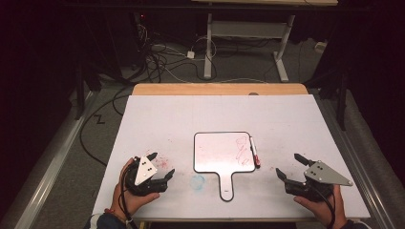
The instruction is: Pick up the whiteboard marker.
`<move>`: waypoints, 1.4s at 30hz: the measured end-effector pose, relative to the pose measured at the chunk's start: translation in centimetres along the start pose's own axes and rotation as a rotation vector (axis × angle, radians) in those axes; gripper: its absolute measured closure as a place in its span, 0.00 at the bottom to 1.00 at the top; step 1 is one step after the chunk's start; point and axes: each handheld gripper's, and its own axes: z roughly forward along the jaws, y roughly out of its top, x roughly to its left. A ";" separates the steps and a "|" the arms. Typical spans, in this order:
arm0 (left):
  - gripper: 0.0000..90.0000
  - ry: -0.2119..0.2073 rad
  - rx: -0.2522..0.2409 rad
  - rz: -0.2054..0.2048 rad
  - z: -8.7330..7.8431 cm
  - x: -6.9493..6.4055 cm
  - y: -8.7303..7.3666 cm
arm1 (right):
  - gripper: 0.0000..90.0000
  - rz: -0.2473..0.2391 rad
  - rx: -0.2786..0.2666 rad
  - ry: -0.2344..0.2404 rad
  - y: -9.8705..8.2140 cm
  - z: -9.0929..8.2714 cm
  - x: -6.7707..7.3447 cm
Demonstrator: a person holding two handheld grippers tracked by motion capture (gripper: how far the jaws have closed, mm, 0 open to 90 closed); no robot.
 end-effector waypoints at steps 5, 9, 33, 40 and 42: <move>0.24 0.000 0.018 -0.003 0.5 0.2 -0.4 | 0.25 0.048 0.038 0.066 -0.3 0.4 -0.7; 0.24 -0.004 0.039 0.022 0.6 0.1 -0.5 | 0.28 0.076 0.091 0.115 -0.2 1.1 -0.9; 0.24 0.009 0.078 0.020 0.7 -0.1 -0.7 | 0.56 0.236 0.457 0.235 4.7 14.3 -3.5; 0.24 -0.003 0.074 0.028 0.5 -0.3 -0.8 | 0.70 0.298 0.489 0.256 3.7 16.8 -3.6; 0.24 -0.005 0.073 0.030 0.5 -0.3 -0.8 | 0.73 0.300 0.489 0.262 3.7 16.9 -3.7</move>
